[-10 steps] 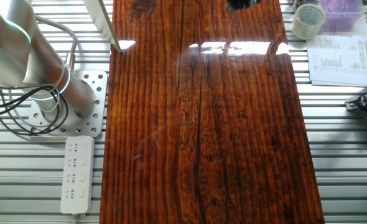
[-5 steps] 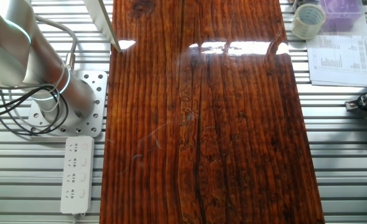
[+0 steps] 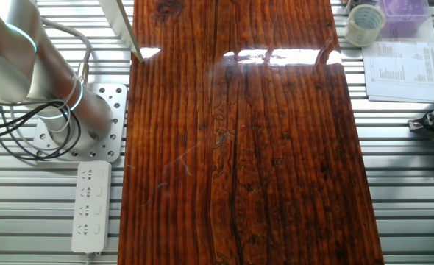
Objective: Take the object down from the shelf
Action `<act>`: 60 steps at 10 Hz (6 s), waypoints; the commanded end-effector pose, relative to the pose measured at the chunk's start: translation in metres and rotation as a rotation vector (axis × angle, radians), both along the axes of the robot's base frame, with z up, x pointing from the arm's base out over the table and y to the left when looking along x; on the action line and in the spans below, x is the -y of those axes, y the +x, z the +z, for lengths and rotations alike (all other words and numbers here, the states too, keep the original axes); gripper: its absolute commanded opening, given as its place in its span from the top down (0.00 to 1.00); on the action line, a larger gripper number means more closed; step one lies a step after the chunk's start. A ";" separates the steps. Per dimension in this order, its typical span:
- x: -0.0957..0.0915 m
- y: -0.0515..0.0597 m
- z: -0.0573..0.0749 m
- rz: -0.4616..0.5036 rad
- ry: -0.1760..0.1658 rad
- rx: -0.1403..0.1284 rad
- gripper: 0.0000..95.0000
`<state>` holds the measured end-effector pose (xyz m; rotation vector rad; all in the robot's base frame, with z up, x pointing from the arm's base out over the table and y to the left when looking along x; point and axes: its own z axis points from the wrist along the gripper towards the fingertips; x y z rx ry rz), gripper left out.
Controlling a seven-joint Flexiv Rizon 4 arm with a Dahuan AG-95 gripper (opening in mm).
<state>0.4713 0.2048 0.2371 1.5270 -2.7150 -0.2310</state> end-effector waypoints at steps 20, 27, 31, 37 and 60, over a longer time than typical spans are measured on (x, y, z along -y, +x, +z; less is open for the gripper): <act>-0.082 -0.045 0.068 -0.010 -0.066 -0.026 0.80; -0.089 -0.046 0.075 -0.248 -0.023 -0.036 0.60; -0.132 -0.050 0.079 -0.308 -0.031 -0.042 0.60; -0.168 -0.076 0.060 -0.374 -0.047 -0.043 0.60; -0.209 -0.124 0.055 -0.382 -0.127 -0.012 0.20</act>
